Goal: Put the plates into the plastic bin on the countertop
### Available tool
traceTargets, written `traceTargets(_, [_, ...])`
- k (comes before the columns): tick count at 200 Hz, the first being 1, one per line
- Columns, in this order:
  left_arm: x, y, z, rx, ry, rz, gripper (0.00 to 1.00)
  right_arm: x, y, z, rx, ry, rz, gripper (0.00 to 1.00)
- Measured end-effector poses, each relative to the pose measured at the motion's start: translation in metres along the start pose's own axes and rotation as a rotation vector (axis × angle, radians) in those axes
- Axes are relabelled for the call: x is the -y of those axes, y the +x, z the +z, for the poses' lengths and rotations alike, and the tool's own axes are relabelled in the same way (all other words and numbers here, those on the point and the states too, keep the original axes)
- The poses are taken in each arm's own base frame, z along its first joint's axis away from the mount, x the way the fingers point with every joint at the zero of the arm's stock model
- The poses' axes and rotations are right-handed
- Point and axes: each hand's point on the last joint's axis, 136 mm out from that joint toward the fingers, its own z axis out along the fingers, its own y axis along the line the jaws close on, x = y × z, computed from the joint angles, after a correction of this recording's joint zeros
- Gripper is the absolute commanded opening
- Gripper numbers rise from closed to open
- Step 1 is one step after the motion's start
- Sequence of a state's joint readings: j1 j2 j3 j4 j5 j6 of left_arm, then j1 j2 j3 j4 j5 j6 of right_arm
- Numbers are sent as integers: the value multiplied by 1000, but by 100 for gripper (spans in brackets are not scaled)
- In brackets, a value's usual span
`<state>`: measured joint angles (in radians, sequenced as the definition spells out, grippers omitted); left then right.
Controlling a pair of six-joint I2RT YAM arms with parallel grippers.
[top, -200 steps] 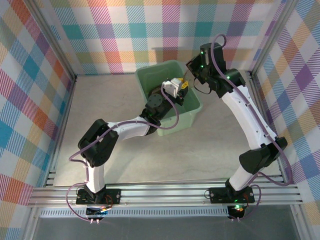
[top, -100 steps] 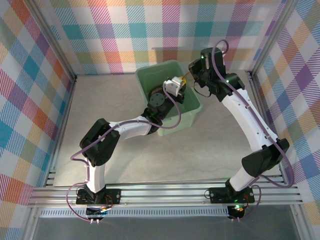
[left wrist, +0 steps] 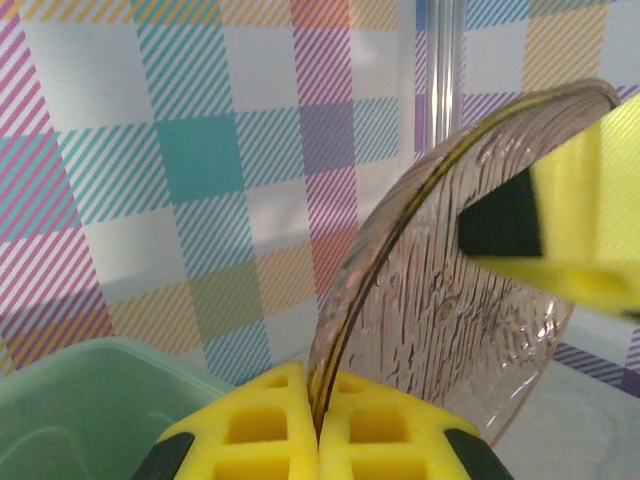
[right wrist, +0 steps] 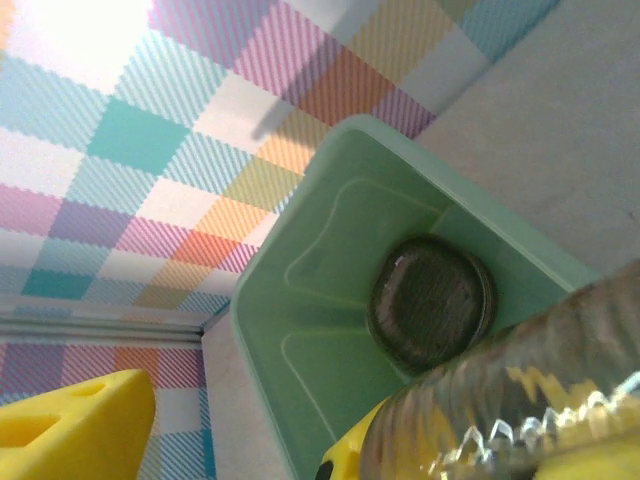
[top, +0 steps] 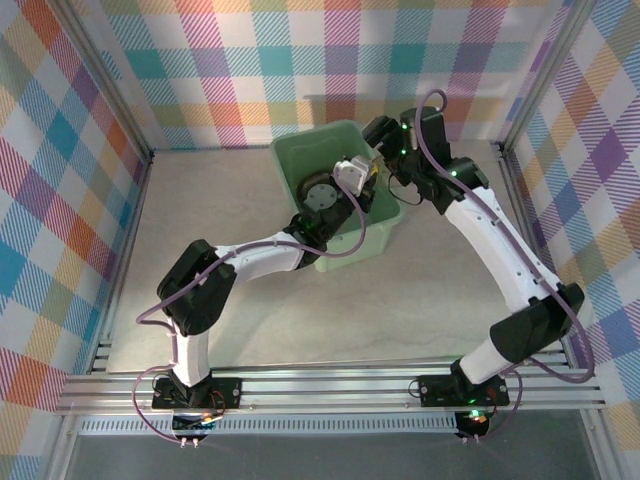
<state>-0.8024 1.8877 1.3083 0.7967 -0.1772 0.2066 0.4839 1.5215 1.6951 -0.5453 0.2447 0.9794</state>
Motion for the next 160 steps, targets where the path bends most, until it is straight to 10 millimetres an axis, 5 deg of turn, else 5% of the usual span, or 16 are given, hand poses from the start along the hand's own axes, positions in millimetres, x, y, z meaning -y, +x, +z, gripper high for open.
traceTargets(41, [-13,-23,-3,-60,6,-78,0,-4,-9,-37,63,-86,-155,94])
traceTargets(83, [-47,-37,-3,-157,-11,-169,0,-19,-12,-55,81,-156,-377,83])
traceTargets(135, [-100,-35,-18,-356,13,-320,0,16,-38,-75,54,-113,-518,60])
traceTargets(160, [-108,-38,-33,-430,61,-360,0,21,-27,-73,-47,-120,-582,52])
